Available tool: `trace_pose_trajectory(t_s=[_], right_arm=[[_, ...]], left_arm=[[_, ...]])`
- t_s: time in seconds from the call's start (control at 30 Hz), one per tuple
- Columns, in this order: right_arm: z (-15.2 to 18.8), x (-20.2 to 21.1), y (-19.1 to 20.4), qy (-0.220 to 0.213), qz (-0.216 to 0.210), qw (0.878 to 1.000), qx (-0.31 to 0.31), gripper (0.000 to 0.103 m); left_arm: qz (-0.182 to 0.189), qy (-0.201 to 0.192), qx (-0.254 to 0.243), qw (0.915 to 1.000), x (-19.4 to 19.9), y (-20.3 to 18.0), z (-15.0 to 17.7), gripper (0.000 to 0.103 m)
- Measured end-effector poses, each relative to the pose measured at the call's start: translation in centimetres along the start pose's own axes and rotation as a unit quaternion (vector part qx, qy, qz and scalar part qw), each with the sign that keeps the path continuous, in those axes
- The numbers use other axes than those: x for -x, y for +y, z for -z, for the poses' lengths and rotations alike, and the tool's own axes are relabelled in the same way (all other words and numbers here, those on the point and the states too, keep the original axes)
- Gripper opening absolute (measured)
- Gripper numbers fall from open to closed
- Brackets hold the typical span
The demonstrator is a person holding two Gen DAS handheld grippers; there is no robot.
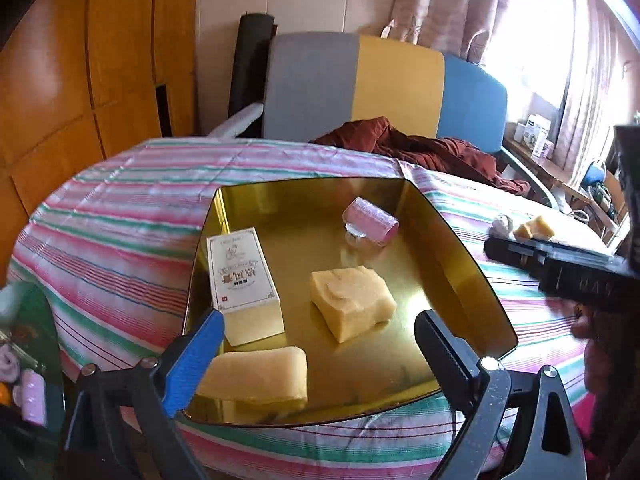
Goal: Organize objects
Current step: 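Place the sponge in the tray with the left tool while the right tool drops the pink roller there, then move both tools back toward the remaining items beside the tray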
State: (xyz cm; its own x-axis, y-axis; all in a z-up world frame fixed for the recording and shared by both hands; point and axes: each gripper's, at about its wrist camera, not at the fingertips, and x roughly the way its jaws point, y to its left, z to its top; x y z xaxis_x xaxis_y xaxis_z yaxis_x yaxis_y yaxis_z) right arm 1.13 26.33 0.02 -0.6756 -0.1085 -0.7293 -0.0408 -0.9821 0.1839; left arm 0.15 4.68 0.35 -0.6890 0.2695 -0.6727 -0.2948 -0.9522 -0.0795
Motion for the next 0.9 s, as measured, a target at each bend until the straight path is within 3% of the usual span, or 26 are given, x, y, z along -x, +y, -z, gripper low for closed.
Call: trace_pose_trajectory(t_s=[0.13,0.43,0.5,0.6,0.9], right_arm=[[1.0,0.4,-1.7,0.004,-0.024,0.999,-0.035,0.088],[4.2,0.6,-4.5,0.039,-0.013,0.998,-0.048,0.083],[4.9,0.5,-5.6,0.040,-0.020,0.997,-0.066,0.090],[5.5,0.4,-6.9,0.043,-0.007,0.995,-0.085,0.102],[5.8,1.9,-11.1,0.029,0.066,0.990,-0.118,0.103]], left_arm=[[0.001,-0.005,-0.013,0.9999,0.3,-0.6,0.2,0.097],[0.015,0.008,-0.010,0.9998,0.0,-1.1,0.5,0.099],[0.020,0.014,-0.010,0.9997,-0.2,-1.2,0.7,0.099],[0.020,0.018,-0.009,0.9996,-0.5,-1.2,0.9,0.099],[0.035,0.036,0.000,0.9988,-1.1,-0.9,1.1,0.100]])
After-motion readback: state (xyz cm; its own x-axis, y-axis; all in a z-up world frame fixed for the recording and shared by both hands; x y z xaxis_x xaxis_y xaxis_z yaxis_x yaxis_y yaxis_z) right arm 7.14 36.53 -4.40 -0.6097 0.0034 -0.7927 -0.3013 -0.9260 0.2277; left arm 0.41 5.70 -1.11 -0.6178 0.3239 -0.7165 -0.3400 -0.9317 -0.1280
